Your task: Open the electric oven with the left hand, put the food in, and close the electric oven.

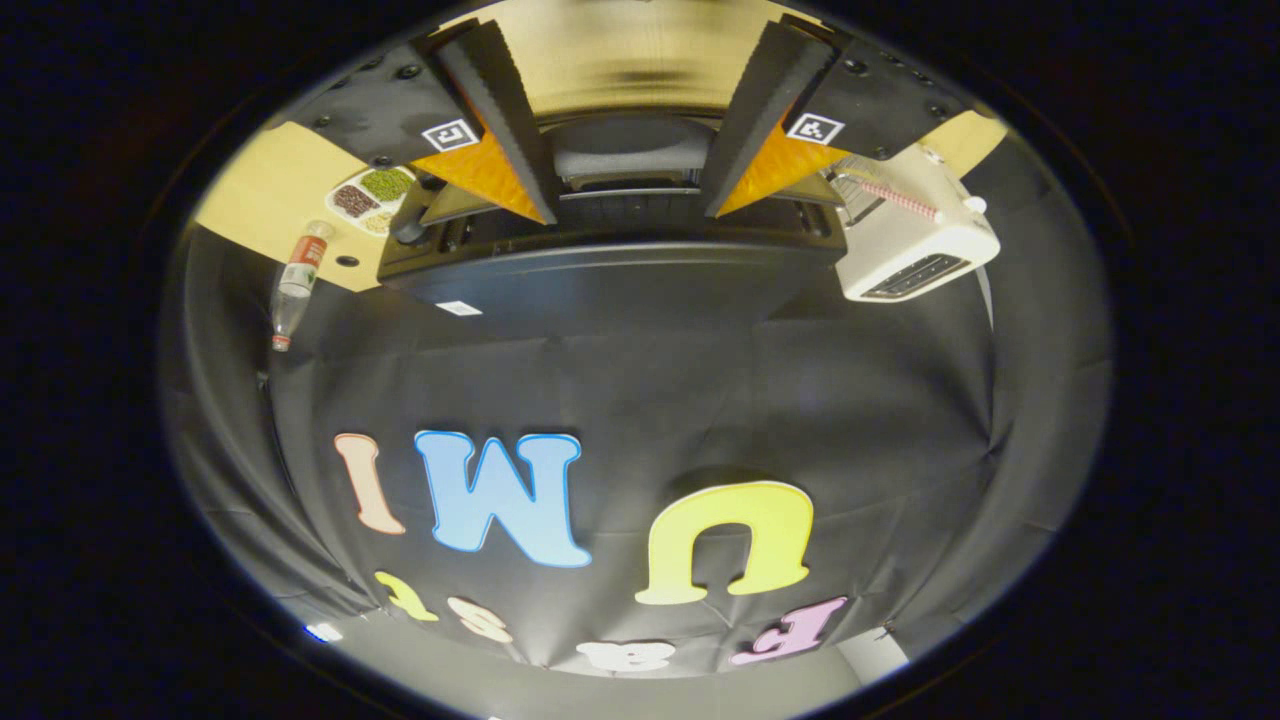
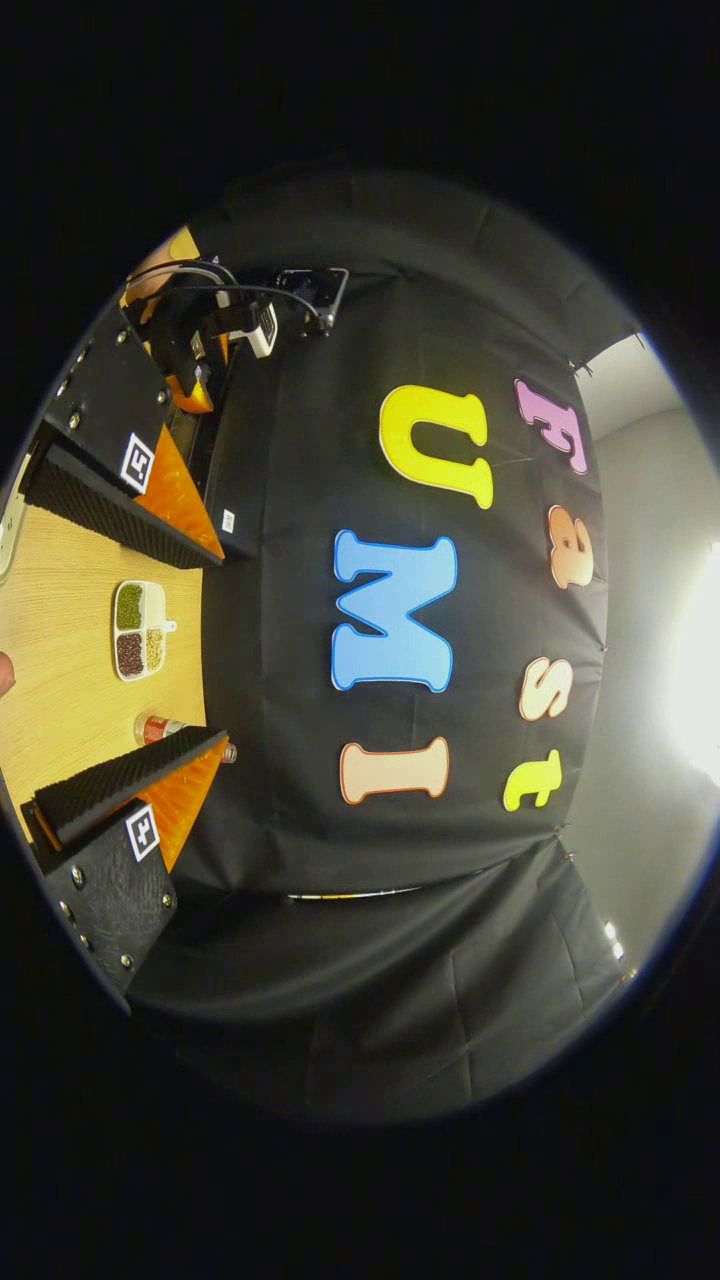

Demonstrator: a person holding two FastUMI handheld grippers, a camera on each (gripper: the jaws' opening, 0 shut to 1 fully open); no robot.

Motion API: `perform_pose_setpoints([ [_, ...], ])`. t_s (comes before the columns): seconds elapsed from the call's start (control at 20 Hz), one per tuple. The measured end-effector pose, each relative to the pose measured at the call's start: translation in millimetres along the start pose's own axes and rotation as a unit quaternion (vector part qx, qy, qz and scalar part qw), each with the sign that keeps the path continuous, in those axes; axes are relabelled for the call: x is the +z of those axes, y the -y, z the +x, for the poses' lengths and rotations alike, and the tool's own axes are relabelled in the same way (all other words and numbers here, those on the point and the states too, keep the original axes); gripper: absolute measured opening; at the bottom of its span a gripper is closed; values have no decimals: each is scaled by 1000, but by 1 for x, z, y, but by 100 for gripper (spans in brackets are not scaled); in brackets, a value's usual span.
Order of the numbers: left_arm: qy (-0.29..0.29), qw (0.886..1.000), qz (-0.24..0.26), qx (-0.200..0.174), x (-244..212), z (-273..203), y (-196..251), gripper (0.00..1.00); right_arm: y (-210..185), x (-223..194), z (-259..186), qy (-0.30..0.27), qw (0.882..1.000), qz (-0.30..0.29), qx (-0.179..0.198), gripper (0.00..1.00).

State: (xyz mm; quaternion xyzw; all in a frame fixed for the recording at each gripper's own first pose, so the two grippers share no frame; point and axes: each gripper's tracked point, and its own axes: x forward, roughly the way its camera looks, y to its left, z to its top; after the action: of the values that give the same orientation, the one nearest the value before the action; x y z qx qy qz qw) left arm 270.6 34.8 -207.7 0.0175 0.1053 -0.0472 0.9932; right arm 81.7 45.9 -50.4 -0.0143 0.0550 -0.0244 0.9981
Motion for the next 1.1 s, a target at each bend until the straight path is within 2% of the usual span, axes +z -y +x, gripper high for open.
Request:
perform_pose_setpoints([
  [0.1,-6,1000,3,1,-12,-15,2,100,3,3,-4,3,1000,-2,5,97],
  [0.5,-56,998,-7,15,-74,-61,8,100,10,9,-23,8,1000,-9,29,97],
  [0.65,-80,997,-6,23,-95,-70,11,100,9,9,-31,8,999,-9,40,97],
  [0.8,-102,994,-28,23,-115,-74,14,100,8,9,-39,7,999,-11,50,97],
  [0.85,-103,994,-32,24,-117,-76,15,95,7,8,-42,4,998,-10,54,97],
  [0.95,-106,994,-31,25,-124,-78,14,100,4,6,-46,-1,998,-13,65,97],
  [1.1,-128,991,-31,19,-141,-79,18,100,3,6,-51,-3,997,-17,77,97],
])
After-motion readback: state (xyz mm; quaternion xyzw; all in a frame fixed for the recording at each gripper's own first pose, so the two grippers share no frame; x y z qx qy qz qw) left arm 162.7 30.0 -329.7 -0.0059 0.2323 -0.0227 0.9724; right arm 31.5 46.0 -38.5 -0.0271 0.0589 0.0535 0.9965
